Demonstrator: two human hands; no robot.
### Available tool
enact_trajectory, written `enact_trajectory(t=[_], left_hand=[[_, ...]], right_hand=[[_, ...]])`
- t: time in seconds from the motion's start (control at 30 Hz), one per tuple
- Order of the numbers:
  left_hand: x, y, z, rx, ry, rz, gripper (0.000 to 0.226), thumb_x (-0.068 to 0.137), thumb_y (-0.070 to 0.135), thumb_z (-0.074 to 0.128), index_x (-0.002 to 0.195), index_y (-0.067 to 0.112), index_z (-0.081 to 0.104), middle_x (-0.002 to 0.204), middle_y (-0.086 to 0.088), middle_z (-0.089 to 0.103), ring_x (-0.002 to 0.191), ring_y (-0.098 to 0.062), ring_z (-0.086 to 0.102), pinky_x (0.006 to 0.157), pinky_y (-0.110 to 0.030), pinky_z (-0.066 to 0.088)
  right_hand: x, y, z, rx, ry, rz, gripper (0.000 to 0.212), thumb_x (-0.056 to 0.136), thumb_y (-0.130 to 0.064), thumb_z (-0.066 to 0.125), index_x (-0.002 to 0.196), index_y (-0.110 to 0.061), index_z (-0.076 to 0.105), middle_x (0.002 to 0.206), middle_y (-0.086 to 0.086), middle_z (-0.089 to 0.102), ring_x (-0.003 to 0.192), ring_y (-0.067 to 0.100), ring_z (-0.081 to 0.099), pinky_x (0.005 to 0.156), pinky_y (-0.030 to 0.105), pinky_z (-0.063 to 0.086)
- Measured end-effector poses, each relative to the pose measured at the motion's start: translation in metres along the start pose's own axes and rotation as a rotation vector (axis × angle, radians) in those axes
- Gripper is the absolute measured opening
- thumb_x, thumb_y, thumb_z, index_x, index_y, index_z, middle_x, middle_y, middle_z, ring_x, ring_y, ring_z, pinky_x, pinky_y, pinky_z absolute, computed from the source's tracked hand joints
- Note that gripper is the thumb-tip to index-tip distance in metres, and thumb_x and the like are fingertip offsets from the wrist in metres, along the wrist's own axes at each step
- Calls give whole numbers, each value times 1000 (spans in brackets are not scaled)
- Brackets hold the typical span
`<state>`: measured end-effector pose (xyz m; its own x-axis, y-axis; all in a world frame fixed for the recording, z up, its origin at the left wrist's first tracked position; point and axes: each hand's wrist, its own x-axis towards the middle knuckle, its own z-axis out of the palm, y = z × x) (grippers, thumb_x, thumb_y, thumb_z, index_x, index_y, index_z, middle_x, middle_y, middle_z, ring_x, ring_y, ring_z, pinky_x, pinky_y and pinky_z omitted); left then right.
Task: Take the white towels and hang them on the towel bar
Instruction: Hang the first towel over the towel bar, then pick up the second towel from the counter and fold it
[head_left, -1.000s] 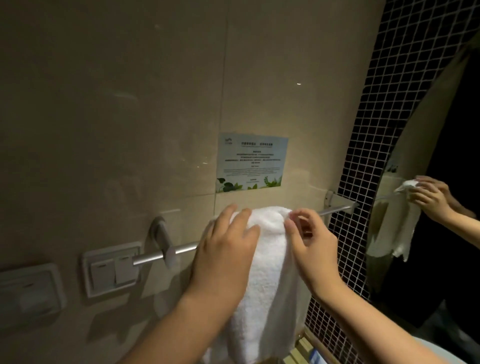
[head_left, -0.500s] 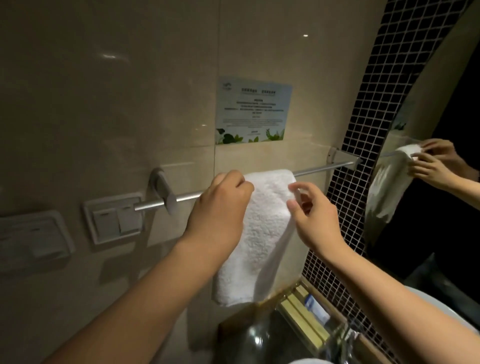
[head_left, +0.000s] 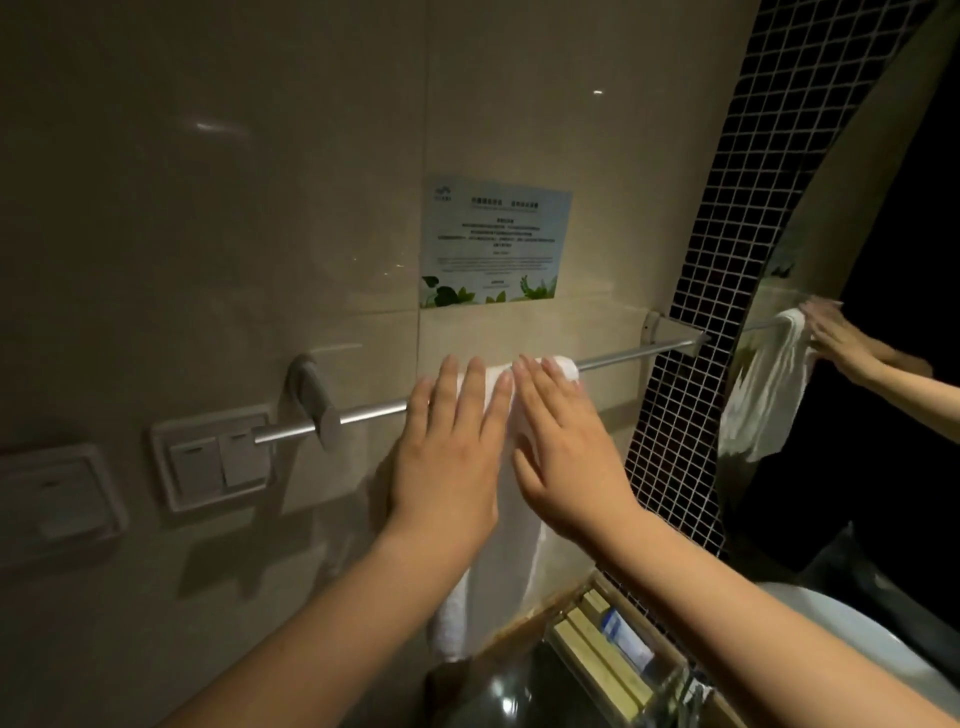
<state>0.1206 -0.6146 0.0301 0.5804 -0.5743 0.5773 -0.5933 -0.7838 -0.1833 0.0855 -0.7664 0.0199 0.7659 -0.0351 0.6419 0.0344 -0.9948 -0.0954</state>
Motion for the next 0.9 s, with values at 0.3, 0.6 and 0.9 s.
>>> enact_trajectory(t=[0.3, 0.6, 0.9], left_hand=[[-13, 19, 19, -41, -4, -40, 97, 92, 39, 55, 158, 26, -14, 157, -18, -40, 144, -40, -38, 118, -57, -19], [-63, 152, 54, -343, -280, 395, 88, 87, 50, 55, 159, 35, 8, 168, -13, 9, 154, -37, 11, 115, -67, 13], [-221, 350, 70, -603, -779, 1048, 78, 97, 46, 50, 158, 37, 2, 168, -7, 9, 153, -31, 14, 119, -56, 26]], right_hand=[[-9, 9, 6, 80, -75, -8, 81, 99, -27, 54, 163, -20, 6, 171, -5, -3, 158, 16, -11, 129, 41, 2], [-168, 72, -30, 8, -89, 698, 69, 105, -26, 45, 163, -28, 8, 172, -9, 0, 158, 29, -10, 126, 58, 9], [-465, 47, -102, -196, -175, 1592, 72, 104, -18, 42, 163, -32, 3, 172, -10, -4, 158, 35, -5, 126, 57, 14]])
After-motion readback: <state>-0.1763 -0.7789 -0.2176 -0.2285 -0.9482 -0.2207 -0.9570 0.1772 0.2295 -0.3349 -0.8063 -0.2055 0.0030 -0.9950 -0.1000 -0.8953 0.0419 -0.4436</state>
